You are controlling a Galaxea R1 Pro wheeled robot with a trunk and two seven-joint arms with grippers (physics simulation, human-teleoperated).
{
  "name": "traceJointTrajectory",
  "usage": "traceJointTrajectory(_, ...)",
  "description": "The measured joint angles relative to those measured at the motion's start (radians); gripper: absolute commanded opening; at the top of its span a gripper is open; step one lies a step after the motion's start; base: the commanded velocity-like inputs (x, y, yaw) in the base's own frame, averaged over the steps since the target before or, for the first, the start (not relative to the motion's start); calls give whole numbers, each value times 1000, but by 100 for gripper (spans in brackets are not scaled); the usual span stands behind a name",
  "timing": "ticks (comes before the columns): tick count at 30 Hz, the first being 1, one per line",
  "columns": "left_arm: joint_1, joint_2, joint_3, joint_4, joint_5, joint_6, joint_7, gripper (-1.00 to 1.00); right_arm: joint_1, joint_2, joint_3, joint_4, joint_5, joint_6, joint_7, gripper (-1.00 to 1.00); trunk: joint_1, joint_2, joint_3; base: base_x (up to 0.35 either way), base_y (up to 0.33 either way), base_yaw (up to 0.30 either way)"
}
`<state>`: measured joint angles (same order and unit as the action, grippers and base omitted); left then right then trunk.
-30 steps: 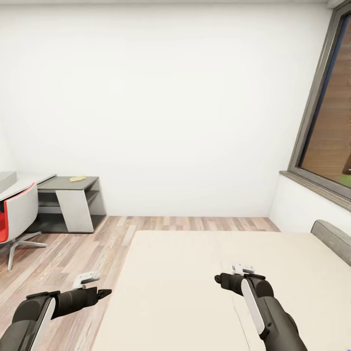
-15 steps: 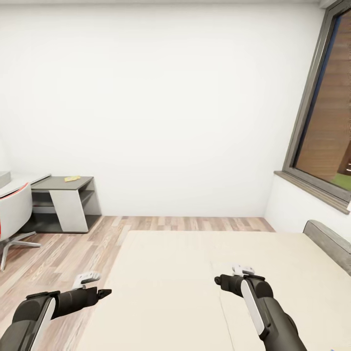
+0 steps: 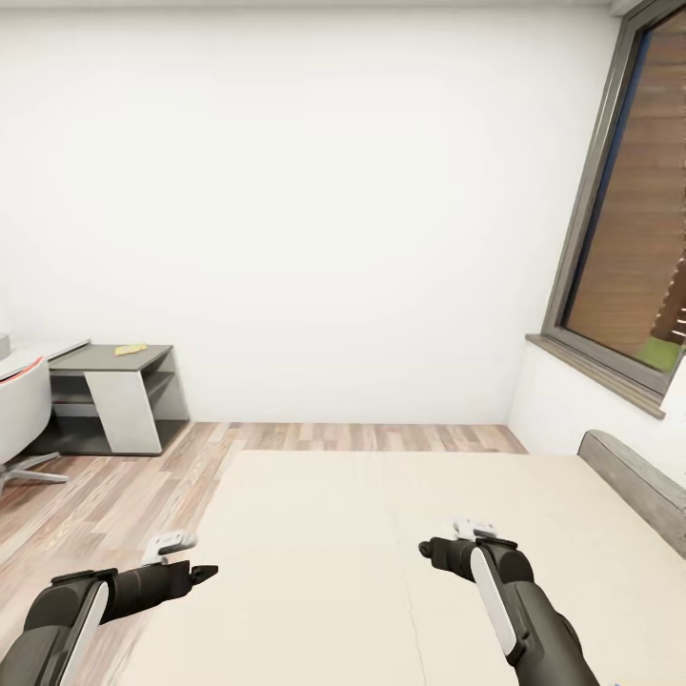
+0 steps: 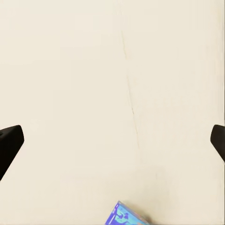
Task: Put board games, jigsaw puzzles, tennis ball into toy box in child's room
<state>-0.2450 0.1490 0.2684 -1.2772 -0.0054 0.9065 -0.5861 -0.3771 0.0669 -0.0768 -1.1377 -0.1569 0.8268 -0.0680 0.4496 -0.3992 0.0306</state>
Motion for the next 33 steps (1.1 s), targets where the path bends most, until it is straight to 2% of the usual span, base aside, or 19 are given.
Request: traceJointTrajectory(33, 0, 0, 0, 0, 0, 0, 0, 100, 0, 0, 0, 0, 0, 0, 0, 100, 0, 0, 0, 0, -223, 0)
